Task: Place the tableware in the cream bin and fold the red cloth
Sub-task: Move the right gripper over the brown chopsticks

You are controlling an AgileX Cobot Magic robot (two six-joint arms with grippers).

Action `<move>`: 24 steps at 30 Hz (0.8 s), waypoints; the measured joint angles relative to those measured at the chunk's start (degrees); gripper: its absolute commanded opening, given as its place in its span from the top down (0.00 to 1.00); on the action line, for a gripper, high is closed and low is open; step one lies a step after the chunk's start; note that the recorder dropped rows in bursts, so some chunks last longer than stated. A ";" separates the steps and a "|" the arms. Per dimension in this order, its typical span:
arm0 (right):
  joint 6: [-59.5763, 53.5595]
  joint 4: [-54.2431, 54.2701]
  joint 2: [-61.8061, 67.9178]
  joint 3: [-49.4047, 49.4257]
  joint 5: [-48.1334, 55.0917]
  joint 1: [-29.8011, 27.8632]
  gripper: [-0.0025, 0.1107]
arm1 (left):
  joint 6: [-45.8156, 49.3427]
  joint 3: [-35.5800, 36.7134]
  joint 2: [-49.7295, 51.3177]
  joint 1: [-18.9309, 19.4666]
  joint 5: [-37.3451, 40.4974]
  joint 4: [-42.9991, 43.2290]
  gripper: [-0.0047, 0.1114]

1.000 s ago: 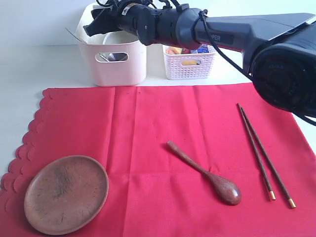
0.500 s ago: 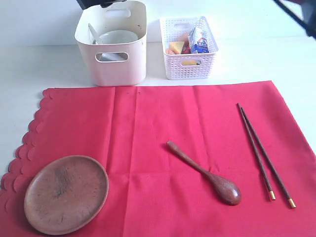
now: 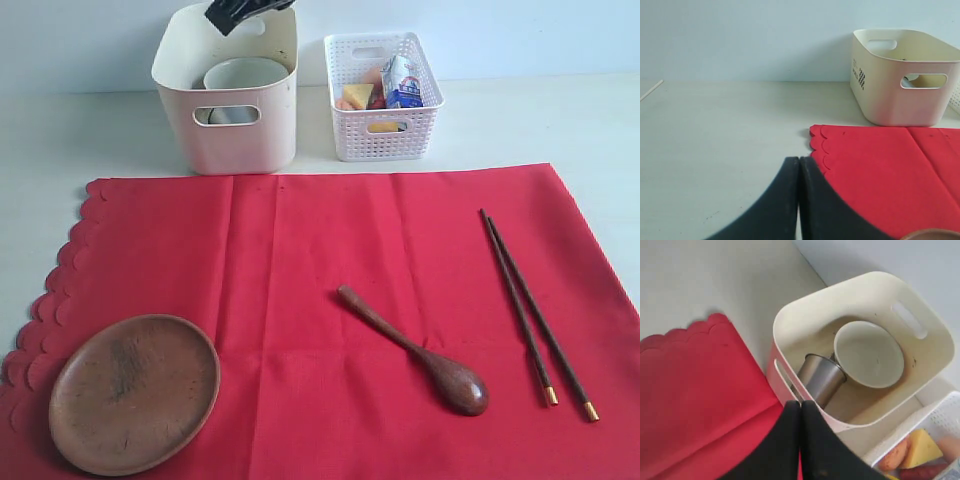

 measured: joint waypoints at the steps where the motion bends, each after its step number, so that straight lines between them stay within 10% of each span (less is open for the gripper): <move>1: 0.00 -0.04 -1.34 1.72 -0.64 0.00 0.98 | 0.00 0.00 0.00 0.00 0.00 0.00 0.94; 13: 5.36 -2.80 -19.43 22.65 -6.52 0.00 0.98 | 0.00 0.00 0.00 0.00 0.00 0.00 0.94; 24: 33.16 -27.03 -26.09 29.69 -2.42 0.00 0.98 | 0.00 0.00 0.00 0.00 0.00 0.00 0.94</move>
